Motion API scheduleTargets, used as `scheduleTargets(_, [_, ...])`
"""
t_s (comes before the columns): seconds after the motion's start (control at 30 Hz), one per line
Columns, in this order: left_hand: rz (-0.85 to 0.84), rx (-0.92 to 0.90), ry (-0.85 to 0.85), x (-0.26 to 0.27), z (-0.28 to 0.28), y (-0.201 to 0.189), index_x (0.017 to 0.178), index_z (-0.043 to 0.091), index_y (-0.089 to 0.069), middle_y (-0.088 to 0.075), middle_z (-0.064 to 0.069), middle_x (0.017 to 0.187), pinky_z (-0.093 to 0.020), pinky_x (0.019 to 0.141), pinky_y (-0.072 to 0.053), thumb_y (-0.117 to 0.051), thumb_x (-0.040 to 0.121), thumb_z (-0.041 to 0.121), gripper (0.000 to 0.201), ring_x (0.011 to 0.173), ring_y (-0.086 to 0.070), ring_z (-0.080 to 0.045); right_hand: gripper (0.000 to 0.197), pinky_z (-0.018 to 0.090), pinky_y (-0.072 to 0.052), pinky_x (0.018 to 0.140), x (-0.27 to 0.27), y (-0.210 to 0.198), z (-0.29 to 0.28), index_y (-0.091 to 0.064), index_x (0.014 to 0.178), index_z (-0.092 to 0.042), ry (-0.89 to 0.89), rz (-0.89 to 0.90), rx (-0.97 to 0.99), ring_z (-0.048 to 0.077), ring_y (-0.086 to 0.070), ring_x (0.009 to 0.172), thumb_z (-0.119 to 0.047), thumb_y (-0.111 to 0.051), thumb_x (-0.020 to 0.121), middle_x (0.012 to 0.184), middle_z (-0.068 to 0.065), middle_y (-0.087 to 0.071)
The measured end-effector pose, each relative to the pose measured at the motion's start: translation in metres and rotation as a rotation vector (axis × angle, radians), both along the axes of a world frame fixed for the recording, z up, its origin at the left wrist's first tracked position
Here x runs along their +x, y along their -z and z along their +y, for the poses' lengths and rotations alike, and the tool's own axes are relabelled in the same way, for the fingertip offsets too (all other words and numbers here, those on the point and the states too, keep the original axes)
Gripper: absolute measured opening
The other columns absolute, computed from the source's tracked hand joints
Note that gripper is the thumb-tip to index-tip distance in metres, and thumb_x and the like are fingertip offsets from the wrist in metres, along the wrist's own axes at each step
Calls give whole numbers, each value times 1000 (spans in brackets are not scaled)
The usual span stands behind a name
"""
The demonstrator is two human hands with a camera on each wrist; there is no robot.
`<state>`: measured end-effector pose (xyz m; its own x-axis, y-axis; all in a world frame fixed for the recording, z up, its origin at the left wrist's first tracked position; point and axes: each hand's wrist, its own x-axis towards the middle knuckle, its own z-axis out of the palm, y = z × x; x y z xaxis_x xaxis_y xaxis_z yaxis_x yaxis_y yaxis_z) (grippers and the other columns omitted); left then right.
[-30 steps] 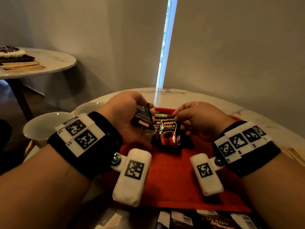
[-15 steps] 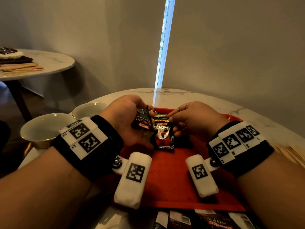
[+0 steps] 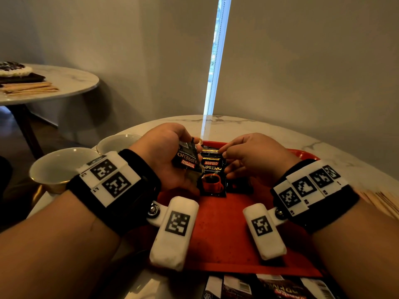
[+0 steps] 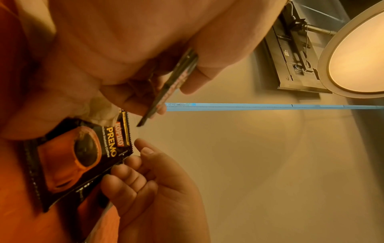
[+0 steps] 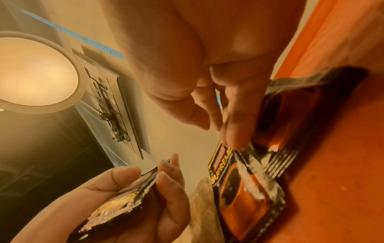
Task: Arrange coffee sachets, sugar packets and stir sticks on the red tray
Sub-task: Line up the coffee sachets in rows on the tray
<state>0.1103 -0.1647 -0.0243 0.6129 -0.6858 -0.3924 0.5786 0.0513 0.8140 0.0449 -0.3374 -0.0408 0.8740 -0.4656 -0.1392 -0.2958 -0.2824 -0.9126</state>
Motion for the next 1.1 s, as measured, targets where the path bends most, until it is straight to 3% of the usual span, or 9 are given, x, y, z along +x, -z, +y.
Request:
scheduleTargets(0.17, [-3,3,4,-1,1,0,114,14,-53,-50,-5,80,-55,68,-54,-36,90,15,29,69,-49,-20,17,32,-57,52,0,-2,-3,-64,107,6,0,-6,-8,24,-67,57,1,-59,92,88,24,-65])
scheduleTargets(0.43, [2,-6,24,-5,0,-4,111,15,-47,-48,-7,75,-47,80,-44,-32,93,16,24,65,-45,-21,14,31,-54,52,1,0,-5,-66,103,3,-9,-23,-45,23,-67,57,-1,-58,92,85,21,-65])
scheduleTargets(0.57, [-4,7,11,-3,1,-3,111,14,-53,-50,-7,78,-53,78,-50,-36,91,18,26,68,-48,-21,13,31,-54,51,1,-1,-7,-67,100,3,1,-53,-41,23,-66,56,-1,-58,92,83,20,-65])
scheduleTargets(0.67, [3,-9,22,1,3,-2,113,12,-57,-55,-7,77,-41,71,-51,-39,87,23,34,67,-51,-20,11,29,-50,47,0,-4,-9,-69,94,-2,-20,-98,-53,20,-64,56,-1,-59,91,79,15,-65])
scheduleTargets(0.8, [-5,-58,6,2,2,-1,125,11,-57,-62,-11,89,-31,60,-44,-38,84,23,46,66,-55,-25,18,23,-39,44,-7,-13,-9,-74,92,-15,-158,-262,-56,10,-51,52,0,-64,88,63,-4,-64])
scheduleTargets(0.9, [-26,-83,-33,-1,1,-3,111,6,-59,-68,-12,91,-22,48,-40,-37,89,15,33,71,-56,-24,29,24,-44,51,-11,-19,-7,-79,88,-26,-323,-401,-13,11,-56,61,-5,-70,72,79,-1,-67])
scheduleTargets(0.97, [-29,-125,-75,-2,1,-4,106,3,-56,-66,-13,89,-19,45,-42,-38,93,11,24,66,-58,-21,36,29,-53,65,-12,-21,-6,-80,90,-33,-443,-415,-10,14,-62,77,-7,-75,65,89,-3,-67])
scheduleTargets(1.03, [-29,-164,-100,-1,0,-3,102,0,-54,-66,-14,77,-17,44,-45,-39,96,9,18,56,-61,-18,42,39,-56,82,-13,-20,-3,-80,92,-34,-555,-417,5,23,-61,88,-8,-83,60,91,-4,-69])
scheduleTargets(1.1, [-39,-182,-114,-1,0,-2,102,-1,-54,-63,-13,72,-15,42,-45,-39,98,7,18,56,-59,-16,42,45,-56,88,-14,-19,1,-80,93,-30,-580,-430,0,33,-61,90,-4,-85,60,91,2,-72])
